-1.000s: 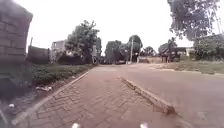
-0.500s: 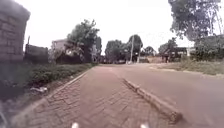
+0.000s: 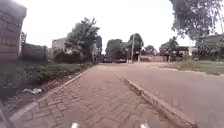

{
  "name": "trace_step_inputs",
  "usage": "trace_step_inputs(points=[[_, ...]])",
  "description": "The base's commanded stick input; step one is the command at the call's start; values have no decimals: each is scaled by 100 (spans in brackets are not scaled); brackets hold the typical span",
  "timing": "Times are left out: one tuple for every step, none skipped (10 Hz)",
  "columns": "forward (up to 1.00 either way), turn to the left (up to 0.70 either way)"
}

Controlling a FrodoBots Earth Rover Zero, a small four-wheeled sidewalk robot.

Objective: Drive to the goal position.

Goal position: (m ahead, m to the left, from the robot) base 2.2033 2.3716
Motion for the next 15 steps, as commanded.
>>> trace_step_inputs(points=[[50, 0], [50, 0], [50, 0], [50, 0], [50, 0], [50, 1], [50, 3], [50, 21], [50, 47], [50, 50], [50, 50], [50, 28], [50, 3], [50, 0], [50, 0]])
